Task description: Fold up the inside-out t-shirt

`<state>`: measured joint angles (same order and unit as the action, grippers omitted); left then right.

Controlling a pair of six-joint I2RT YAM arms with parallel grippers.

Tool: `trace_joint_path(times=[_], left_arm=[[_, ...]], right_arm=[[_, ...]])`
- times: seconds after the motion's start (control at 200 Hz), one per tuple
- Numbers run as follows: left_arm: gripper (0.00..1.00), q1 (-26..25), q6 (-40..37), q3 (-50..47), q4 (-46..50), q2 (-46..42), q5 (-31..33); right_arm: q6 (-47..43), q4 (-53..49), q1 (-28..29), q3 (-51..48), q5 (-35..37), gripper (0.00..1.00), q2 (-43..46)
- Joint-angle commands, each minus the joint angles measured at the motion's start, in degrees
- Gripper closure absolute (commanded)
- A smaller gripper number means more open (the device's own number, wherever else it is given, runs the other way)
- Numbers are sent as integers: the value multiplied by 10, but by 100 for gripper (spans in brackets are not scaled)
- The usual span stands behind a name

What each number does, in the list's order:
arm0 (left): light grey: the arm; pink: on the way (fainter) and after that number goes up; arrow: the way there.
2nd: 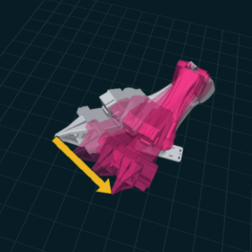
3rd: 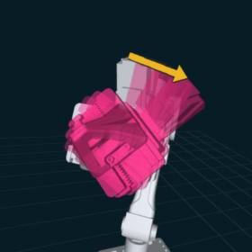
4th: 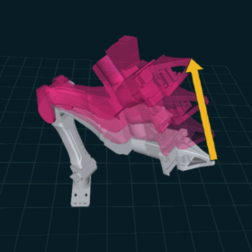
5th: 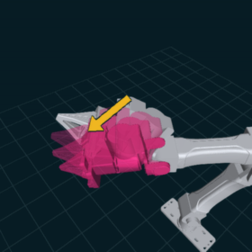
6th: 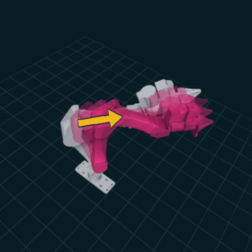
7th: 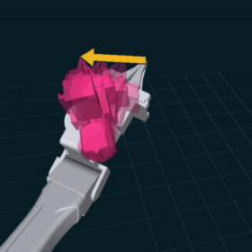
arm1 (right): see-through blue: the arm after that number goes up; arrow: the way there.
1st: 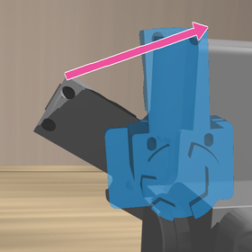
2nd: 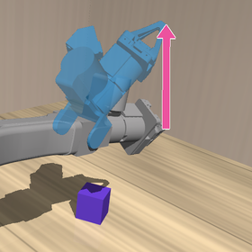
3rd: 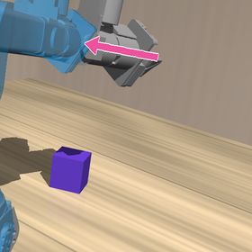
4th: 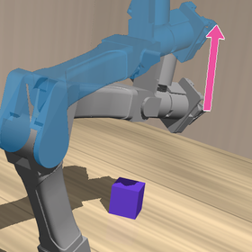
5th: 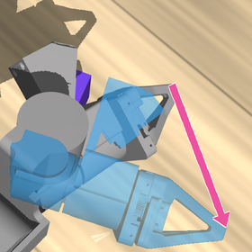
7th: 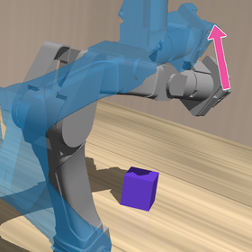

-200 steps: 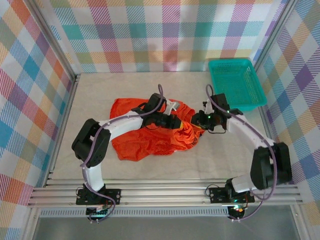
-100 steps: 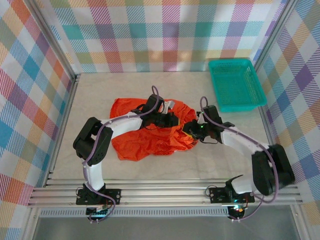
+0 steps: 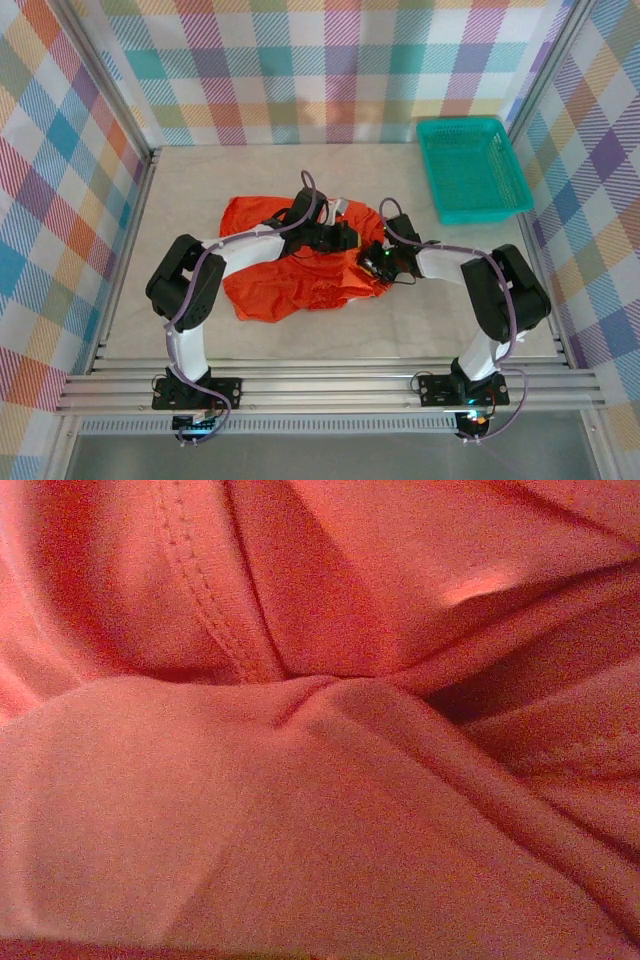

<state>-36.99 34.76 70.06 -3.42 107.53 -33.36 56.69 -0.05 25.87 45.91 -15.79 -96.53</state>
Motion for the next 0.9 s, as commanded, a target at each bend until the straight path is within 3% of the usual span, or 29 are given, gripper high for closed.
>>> trace_joint_path(times=[0.0, 0.2, 0.455, 0.64, 0.8, 0.895], left_arm=[[100, 10, -2, -13, -8, -27, 0], [100, 43, -2, -19, -2, -36, 3], [100, 54, 40, -47, -59, -19, 4], [100, 56, 59, -76, -97, -8, 8], [100, 52, 77, -74, -109, -7, 3], [100, 43, 72, -62, -96, -8, 7]], right_arm=[[-5, -18, 2, 16, -15, 100, 31], [-107, -119, 2, 11, -35, 100, 194], [-182, -71, -1, -74, -119, 100, 342], [-163, -10, -14, -226, -34, 100, 464], [-135, -47, -23, -252, 2, 100, 421], [-144, -83, -22, -204, -14, 90, 370]])
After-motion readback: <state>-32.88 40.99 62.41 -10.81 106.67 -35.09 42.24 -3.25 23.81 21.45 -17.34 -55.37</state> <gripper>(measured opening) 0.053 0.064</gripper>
